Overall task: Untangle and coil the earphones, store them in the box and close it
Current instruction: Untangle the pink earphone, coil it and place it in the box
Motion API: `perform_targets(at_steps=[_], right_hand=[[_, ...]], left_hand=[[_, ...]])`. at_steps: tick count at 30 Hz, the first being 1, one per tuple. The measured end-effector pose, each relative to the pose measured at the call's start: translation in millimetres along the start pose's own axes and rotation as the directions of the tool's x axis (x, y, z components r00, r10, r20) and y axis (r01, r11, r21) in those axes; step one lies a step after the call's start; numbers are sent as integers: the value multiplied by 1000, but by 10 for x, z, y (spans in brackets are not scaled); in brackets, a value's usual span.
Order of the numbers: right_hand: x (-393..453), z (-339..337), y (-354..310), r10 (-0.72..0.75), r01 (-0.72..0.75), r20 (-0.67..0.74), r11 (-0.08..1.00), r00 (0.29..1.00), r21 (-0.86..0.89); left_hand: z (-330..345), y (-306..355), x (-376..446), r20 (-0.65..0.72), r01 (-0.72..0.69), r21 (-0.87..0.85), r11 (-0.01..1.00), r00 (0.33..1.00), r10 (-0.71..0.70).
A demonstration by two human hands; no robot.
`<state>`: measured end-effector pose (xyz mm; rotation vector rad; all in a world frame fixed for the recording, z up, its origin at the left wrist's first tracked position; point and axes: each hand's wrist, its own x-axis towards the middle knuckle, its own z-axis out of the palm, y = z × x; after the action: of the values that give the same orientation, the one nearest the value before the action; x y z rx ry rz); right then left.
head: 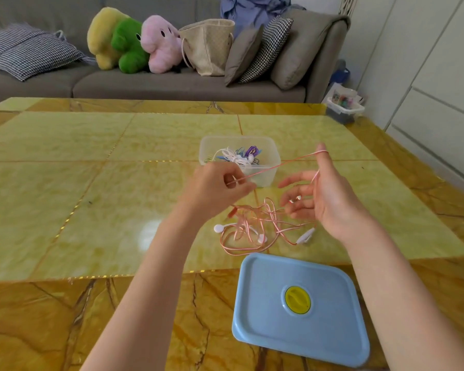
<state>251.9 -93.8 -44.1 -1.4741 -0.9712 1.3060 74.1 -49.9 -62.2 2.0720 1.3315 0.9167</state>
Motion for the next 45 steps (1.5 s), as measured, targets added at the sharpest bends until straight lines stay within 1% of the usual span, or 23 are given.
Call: perform_targets(at_steps=[3,5,7,8,10,11,12,14,16,17,19,20,22,24,26,28,29,32,34,37,39,43,45], right_hand=[[-48,29,-49,78,-112,214,982,974,151],[-53,35,-66,75,-116,240,980,968,162],[-35,48,-58,2,-8,89,998,996,58],[-29,61,-49,-87,85,-31,995,996,-51],[-21,85,-10,-319,246,-235,924,918,-293],[-26,103,2,-400,286,-290,887,869,-364],[-33,119,7,-442,315,-321,871,838,-378],[-20,133,11,-469,365,-353,873,810,-322],[14,109,-8,-438,373,-390,898,810,-234],[24,97,-18,-421,375,-401,907,814,-191],[20,73,-20,-414,394,-412,909,812,-138],[17,71,-17,-419,405,-410,906,811,-124],[8,69,-16,-419,403,-393,906,818,-128],[34,74,-5,-411,385,-367,911,834,-146],[68,58,15,-396,350,-345,917,851,-190],[87,28,37,-370,305,-282,919,885,-250],[85,18,45,-337,276,-232,925,912,-259],[53,53,58,-185,162,-103,967,977,-198],[79,65,98,-177,139,-112,948,978,-286],[73,85,109,-418,282,-182,818,890,-501],[52,115,95,-528,387,-148,759,836,-523],[35,253,126,-470,437,13,809,882,-393],[46,280,144,-443,425,29,837,896,-345]], left_hand=[[50,-21,18,-56,-10,109,994,998,16],[76,-2,24,-47,-16,180,984,999,25],[107,4,18,-91,14,182,983,996,2],[117,6,28,-130,54,114,992,991,-39],[88,18,57,-156,143,-197,970,972,-175],[64,23,67,-128,175,-355,918,964,-233],[41,35,67,-63,202,-415,887,966,-250],[16,55,24,135,197,-260,945,977,-167],[52,69,-39,359,127,-74,989,929,-92],[76,58,-42,386,109,-43,993,919,-84],[122,-3,0,251,78,-22,997,965,-70],[129,-18,24,125,74,0,997,989,-74],[126,-32,58,-76,107,-59,993,991,-111],[112,-27,52,-147,127,-157,979,978,-151],[111,-23,40,-170,112,-133,985,976,-135],[88,-30,47,-157,105,-151,983,979,-129],[61,-10,40,-128,127,-246,961,978,-162],[-12,45,7,57,260,-605,752,957,-285],[-12,70,-13,139,313,-674,669,944,-300],[22,91,-35,140,321,-617,718,943,-301],[35,104,-41,132,280,-558,781,959,-249],[33,152,-49,142,186,-490,851,981,-133],[29,165,-50,124,159,-467,870,986,-113]])
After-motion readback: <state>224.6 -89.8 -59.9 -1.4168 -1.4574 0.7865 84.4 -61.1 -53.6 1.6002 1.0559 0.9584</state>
